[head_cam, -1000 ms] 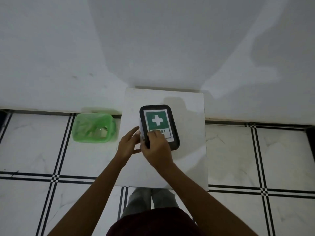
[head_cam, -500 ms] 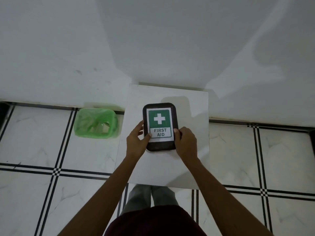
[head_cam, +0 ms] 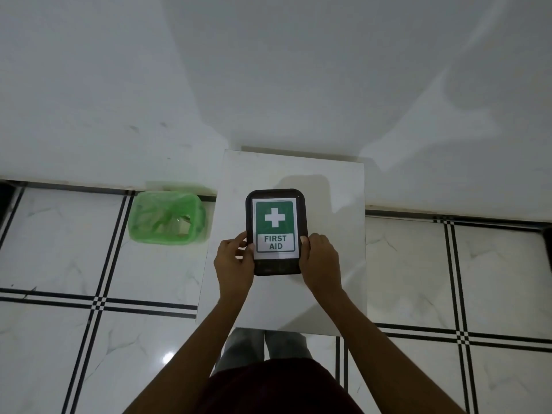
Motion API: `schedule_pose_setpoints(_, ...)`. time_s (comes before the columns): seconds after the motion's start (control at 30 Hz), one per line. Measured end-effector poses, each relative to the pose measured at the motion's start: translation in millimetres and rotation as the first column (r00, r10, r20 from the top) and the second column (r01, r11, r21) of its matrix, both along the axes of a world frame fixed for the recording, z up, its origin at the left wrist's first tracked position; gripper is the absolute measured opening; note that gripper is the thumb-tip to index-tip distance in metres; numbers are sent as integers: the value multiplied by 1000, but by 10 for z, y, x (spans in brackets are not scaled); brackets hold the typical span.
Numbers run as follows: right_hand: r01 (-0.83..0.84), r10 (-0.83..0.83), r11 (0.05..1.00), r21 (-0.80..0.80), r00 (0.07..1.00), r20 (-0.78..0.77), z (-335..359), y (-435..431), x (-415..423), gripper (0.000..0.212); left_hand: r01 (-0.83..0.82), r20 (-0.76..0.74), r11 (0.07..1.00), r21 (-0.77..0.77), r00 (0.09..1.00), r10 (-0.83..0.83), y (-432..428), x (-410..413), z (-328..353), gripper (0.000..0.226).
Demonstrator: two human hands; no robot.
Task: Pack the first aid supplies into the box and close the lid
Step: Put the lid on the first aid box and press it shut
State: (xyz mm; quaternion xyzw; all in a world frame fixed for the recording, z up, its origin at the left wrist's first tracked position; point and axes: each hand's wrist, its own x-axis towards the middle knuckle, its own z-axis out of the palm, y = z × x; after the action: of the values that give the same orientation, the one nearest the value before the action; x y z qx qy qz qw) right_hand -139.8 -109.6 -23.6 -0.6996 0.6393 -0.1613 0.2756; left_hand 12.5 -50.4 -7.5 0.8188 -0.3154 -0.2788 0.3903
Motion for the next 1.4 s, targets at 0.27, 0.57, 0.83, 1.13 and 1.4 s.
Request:
schedule_pose_setpoints(0.27, 239, -243, 970, 51, 966, 86, -71, 20, 284, 16, -113, -84, 989, 99, 989, 121, -87, -206, -117, 24)
schedule_pose_setpoints(0.57, 262, -266, 964, 51, 957, 117, -281, -13, 302, 31, -198, -4, 959, 203, 979, 203, -203, -241, -261, 58)
schedule_pose_setpoints(0.83, 234, -245, 968, 95, 960, 134, -333, -21, 260, 29, -110, 106, 960, 257, 991, 85, -247, -178, -213, 53)
schedule_pose_setpoints(1.13, 347, -385, 920, 185, 887, 254, -136, -439, 439, 27, -203, 53, 948, 246, 979, 196, -623, -94, -105, 49)
schedule_pose_setpoints(1.4, 393, -476, 875, 283, 805, 355, -191, -467, 418, 34, -148, -45, 970, 193, 986, 159, -617, -39, -224, 57)
